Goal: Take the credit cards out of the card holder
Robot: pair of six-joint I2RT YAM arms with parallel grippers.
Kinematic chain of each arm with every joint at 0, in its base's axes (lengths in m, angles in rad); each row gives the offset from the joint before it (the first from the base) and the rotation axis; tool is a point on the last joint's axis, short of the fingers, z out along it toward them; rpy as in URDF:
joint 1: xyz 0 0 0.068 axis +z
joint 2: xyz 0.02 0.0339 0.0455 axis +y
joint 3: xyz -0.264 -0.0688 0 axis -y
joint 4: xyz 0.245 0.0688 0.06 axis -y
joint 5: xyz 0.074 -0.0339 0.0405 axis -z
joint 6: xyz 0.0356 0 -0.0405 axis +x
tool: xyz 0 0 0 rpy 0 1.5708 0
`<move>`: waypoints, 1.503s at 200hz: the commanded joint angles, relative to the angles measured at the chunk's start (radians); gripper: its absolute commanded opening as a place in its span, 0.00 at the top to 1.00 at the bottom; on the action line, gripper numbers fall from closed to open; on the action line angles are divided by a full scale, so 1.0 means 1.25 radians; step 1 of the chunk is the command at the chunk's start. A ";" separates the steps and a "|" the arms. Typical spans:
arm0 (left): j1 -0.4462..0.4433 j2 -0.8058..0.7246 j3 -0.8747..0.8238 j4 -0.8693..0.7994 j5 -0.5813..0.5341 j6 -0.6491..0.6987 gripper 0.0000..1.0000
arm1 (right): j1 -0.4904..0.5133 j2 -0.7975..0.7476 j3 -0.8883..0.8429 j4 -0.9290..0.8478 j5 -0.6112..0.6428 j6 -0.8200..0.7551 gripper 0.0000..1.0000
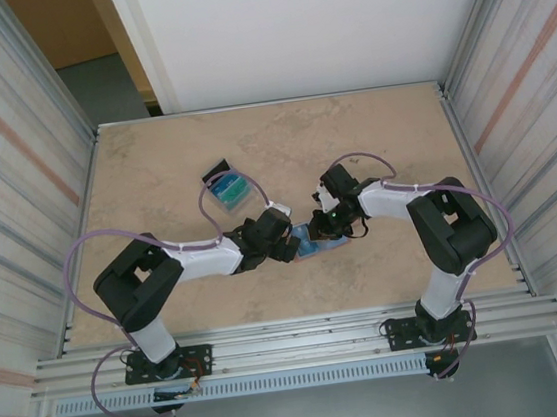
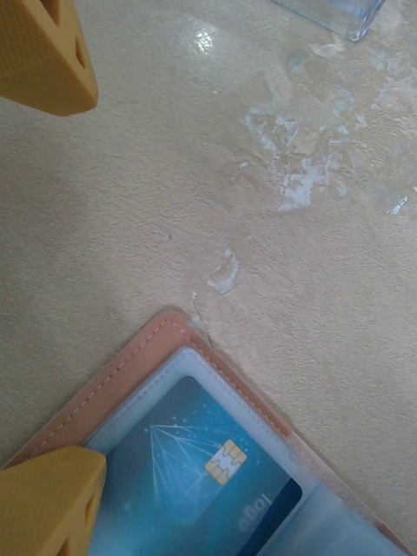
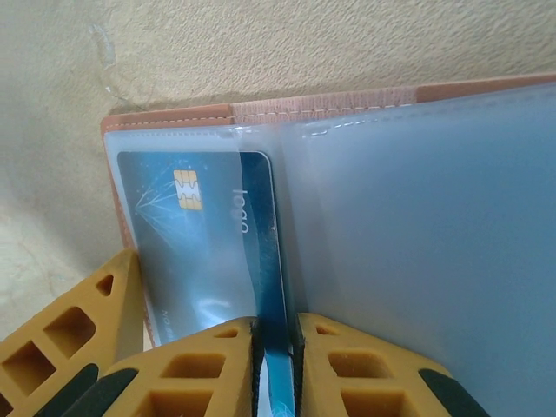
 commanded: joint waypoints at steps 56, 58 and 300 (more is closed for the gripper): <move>-0.006 0.027 0.020 -0.032 -0.005 -0.002 0.01 | -0.030 0.030 -0.052 0.090 -0.155 0.005 0.84; -0.007 0.028 0.021 -0.032 -0.005 -0.002 0.01 | -0.030 0.030 -0.054 0.092 -0.158 0.006 0.84; -0.006 0.022 0.027 -0.069 -0.023 0.000 0.01 | -0.123 -0.015 -0.116 0.172 -0.265 0.028 1.00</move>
